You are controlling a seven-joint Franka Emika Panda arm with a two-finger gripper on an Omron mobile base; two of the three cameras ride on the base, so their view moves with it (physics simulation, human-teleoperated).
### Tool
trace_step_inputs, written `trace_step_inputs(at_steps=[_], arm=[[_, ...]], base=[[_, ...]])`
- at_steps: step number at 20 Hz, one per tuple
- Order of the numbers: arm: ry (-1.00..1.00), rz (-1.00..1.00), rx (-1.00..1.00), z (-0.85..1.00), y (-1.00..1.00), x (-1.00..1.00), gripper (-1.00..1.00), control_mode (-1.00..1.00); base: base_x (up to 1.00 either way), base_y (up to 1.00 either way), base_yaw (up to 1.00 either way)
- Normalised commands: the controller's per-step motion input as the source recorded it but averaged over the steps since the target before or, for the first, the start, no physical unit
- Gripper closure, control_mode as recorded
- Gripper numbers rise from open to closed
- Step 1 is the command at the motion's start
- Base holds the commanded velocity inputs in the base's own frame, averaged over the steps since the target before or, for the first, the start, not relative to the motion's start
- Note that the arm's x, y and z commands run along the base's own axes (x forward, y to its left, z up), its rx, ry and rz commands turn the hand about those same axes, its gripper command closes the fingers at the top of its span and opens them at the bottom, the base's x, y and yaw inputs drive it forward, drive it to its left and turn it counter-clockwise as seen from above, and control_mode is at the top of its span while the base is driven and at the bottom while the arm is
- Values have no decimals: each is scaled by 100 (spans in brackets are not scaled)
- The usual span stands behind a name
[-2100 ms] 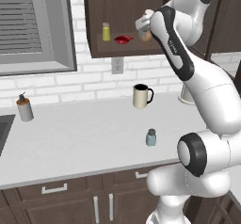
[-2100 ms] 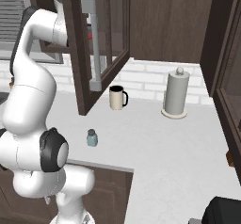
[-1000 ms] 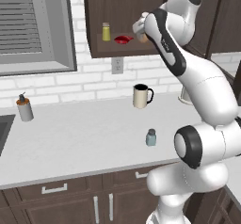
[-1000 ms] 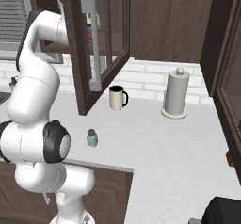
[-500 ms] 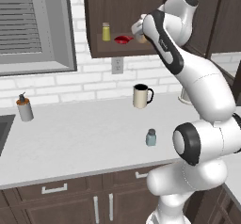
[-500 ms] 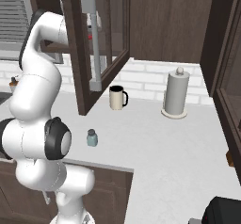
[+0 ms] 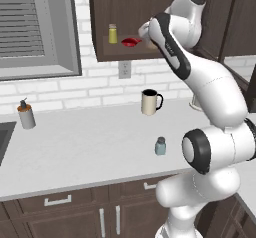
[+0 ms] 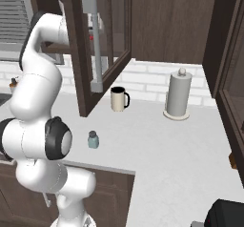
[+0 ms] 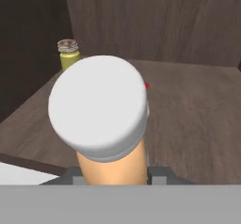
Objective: Put the shaker and condiment bottle from the counter next to their counterparts in the cabinet.
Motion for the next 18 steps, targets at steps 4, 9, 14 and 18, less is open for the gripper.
trace_step_inputs(at_steps=[4,9,14,18], arm=[[8,-6,1,0,0,13,100,-100],[3,0,2,0,0,33,100,-100],[0,0,1,-2,0,41,100,-100],[0,0,0,-8,0,34,100,-100]], base=[[0,0,0],[0,0,0],[0,0,0],[0,0,0]])
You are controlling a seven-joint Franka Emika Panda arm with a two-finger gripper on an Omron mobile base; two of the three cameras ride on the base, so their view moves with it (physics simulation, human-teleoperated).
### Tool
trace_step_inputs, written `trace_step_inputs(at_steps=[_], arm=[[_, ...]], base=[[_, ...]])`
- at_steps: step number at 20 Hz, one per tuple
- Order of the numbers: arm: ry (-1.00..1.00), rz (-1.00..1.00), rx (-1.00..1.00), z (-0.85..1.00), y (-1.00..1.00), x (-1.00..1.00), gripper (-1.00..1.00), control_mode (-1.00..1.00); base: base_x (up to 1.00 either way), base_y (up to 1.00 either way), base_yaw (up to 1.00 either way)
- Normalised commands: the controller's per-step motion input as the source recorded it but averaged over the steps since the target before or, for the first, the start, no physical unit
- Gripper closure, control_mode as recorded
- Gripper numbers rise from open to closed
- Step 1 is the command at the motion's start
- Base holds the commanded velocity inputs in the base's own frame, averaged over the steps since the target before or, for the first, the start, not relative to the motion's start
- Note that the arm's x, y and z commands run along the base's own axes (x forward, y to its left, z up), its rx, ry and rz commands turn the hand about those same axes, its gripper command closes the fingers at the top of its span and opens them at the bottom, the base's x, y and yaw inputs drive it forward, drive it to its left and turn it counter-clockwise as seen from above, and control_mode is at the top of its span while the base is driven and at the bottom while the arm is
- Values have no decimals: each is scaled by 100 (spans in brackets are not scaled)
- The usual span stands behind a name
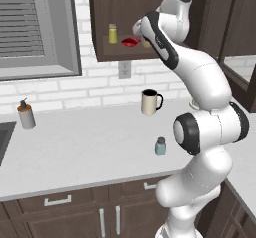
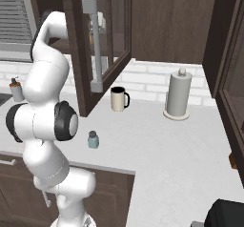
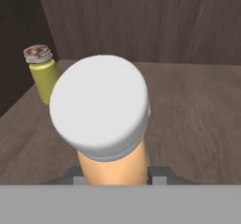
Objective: Put the shaker and condiment bottle from the counter next to their counterparts in the cabinet.
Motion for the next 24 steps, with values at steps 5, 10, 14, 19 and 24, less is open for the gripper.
trace_step_inputs(at_steps=[5,10,14,19,24], arm=[[2,0,0,-14,0,32,100,-100],[0,0,0,-9,0,29,100,-100],[2,0,0,-12,0,31,100,-100],[2,0,0,-22,0,28,100,-100],[1,0,0,-27,0,21,100,-100]], base=[[0,0,0],[0,0,0],[0,0,0],[0,0,0],[0,0,0]])
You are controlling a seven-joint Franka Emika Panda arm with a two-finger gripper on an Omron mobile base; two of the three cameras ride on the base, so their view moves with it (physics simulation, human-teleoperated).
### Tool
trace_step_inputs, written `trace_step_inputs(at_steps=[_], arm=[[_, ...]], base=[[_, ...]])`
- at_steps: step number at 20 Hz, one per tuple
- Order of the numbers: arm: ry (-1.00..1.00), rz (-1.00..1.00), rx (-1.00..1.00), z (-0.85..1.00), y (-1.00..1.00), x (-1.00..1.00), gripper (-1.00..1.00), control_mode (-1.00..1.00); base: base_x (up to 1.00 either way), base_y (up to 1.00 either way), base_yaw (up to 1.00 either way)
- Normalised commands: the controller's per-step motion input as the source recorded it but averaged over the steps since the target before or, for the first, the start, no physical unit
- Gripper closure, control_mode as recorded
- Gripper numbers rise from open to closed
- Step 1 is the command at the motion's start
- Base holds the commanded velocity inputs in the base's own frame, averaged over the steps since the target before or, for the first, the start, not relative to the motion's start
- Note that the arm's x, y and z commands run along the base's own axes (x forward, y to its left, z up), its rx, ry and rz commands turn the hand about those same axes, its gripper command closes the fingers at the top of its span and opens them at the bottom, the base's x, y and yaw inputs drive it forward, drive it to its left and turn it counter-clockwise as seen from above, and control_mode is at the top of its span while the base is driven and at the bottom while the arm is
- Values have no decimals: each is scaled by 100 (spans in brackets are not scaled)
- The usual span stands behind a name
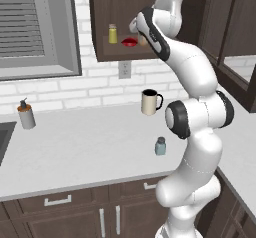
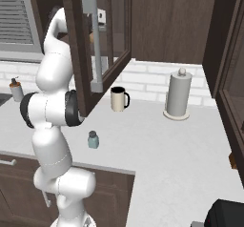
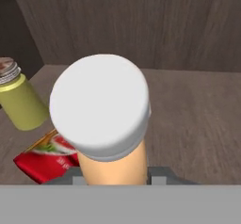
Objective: Put the shaker and condiment bottle from the counter next to their counterparts in the cabinet.
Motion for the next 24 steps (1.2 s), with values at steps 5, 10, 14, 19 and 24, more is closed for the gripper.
trace_step_inputs(at_steps=[5,10,14,19,24], arm=[[0,0,0,-25,0,4,-100,-100],[0,0,0,-18,-3,0,-100,-100],[0,0,0,-17,-4,0,-100,-100],[0,0,0,-12,-3,-1,-100,-100],[0,0,0,0,-2,-11,-100,-100]], base=[[0,0,0],[0,0,0],[0,0,0],[0,0,0],[0,0,0]])
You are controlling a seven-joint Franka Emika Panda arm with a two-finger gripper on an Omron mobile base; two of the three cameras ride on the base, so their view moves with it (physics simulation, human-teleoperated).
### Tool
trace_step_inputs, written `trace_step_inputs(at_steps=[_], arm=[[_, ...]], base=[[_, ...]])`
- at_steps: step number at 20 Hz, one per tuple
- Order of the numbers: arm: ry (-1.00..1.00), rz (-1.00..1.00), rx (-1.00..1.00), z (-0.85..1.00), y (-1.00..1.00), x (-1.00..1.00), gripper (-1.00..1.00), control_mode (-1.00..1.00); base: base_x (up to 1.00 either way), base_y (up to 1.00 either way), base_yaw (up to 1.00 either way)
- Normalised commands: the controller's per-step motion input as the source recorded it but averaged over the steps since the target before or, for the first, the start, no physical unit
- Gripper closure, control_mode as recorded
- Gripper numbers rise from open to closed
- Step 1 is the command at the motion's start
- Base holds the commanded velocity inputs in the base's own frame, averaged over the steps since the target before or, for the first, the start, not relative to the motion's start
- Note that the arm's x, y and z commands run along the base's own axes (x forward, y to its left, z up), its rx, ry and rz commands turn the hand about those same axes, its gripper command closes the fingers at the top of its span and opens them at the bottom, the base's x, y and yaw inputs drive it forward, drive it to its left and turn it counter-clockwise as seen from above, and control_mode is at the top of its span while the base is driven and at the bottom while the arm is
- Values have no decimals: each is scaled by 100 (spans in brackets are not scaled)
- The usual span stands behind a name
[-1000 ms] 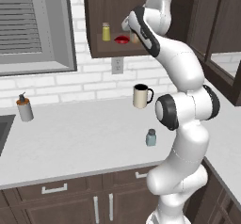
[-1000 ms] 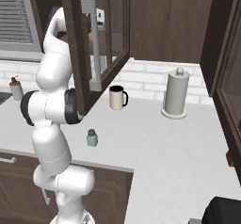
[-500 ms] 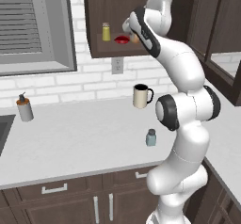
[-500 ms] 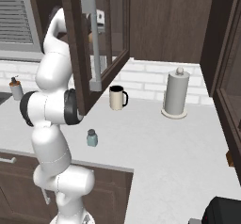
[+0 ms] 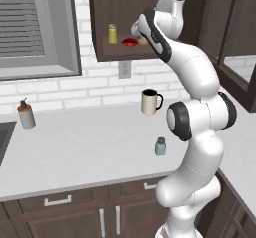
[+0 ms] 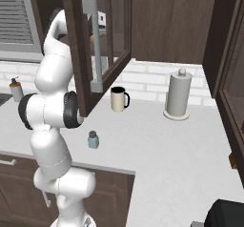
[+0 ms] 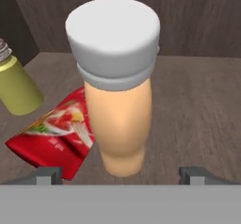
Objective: Put the shaker and condiment bottle from the counter next to their counterparts in the cabinet.
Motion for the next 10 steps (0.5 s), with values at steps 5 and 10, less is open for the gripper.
trace_step_inputs(at_steps=[5,10], arm=[[0,0,0,0,0,-13,-100,-100],[0,0,0,0,0,-17,-100,-100]], base=[[0,0,0],[0,0,0]])
